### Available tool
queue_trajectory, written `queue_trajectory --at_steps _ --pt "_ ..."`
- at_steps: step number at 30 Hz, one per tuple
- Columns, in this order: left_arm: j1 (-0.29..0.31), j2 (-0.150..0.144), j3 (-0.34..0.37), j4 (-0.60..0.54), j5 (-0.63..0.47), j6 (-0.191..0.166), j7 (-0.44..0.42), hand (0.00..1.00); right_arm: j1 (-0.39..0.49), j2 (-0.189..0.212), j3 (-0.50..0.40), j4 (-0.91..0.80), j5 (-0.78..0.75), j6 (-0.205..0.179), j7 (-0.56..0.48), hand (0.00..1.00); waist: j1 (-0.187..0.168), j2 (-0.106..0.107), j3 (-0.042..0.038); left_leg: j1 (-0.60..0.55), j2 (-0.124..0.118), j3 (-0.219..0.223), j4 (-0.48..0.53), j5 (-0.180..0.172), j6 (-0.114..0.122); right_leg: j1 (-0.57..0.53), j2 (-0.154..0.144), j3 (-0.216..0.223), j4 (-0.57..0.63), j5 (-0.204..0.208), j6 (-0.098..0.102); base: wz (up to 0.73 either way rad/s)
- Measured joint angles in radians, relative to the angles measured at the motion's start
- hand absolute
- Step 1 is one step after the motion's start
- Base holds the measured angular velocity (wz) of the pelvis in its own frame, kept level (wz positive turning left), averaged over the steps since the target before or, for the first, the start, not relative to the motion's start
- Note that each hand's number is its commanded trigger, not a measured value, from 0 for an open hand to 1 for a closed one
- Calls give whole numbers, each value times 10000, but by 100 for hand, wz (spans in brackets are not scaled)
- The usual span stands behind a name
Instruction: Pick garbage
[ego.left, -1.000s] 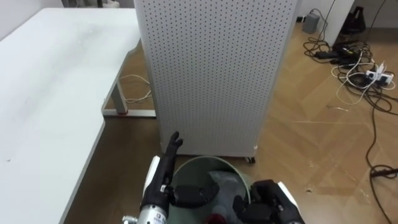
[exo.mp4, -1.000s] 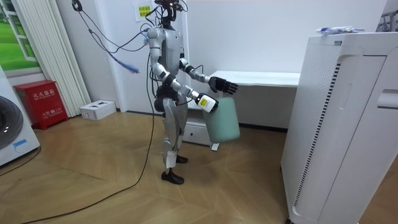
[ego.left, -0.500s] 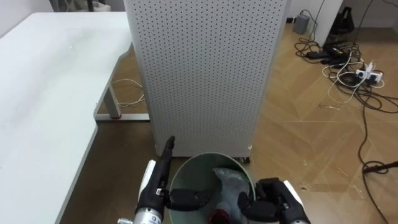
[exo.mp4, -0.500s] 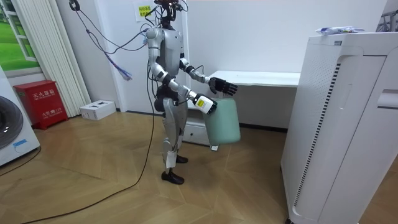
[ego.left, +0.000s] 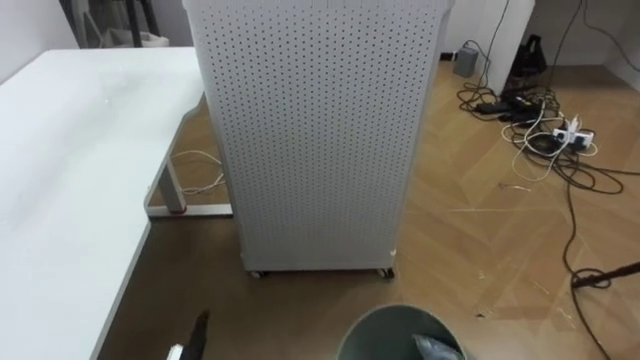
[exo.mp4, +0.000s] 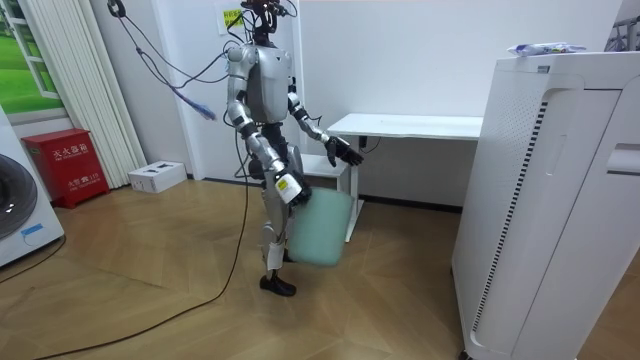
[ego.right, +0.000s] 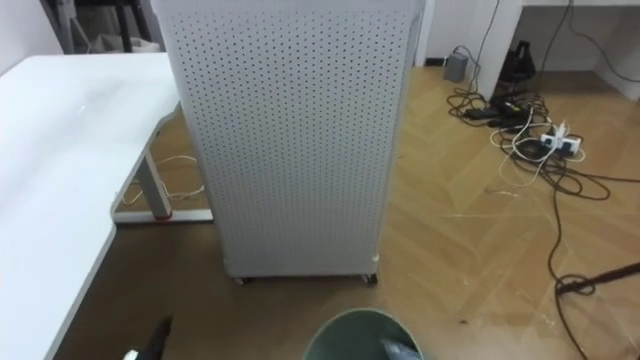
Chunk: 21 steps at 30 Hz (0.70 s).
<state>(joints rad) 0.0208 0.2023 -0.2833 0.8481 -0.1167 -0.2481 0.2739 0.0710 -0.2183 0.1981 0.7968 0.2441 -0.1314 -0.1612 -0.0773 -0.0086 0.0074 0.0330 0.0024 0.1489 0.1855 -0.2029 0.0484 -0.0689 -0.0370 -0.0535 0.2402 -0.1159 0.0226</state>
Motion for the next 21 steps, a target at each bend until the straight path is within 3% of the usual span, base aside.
queue_trajectory --at_steps 5,8,15,21 --pt "350 2 445 1621 394 -1 61 0 424 2 -454 956 9 13 114 100 16 -127 13 47 2 95 -11 -1 -1 -28 10 47 -41 -6 -5 -4" --pt "772 32 570 1650 398 0 34 0 516 13 -565 1406 283 8 90 100 103 -157 15 173 12 192 -126 -7 -12 -36 39 106 -23 -5 -7 -13" --pt "1017 10 1048 2547 322 -7 -216 0 401 105 -654 2613 483 -205 248 100 388 -214 37 508 43 373 -406 -35 -36 120 117 156 -77 -11 -12 -13" --pt "1329 -78 1882 2736 475 32 -220 0 317 217 -1024 3199 573 -211 552 100 602 -262 17 539 71 364 -416 -74 -39 184 118 -23 -206 -9 -10 0"
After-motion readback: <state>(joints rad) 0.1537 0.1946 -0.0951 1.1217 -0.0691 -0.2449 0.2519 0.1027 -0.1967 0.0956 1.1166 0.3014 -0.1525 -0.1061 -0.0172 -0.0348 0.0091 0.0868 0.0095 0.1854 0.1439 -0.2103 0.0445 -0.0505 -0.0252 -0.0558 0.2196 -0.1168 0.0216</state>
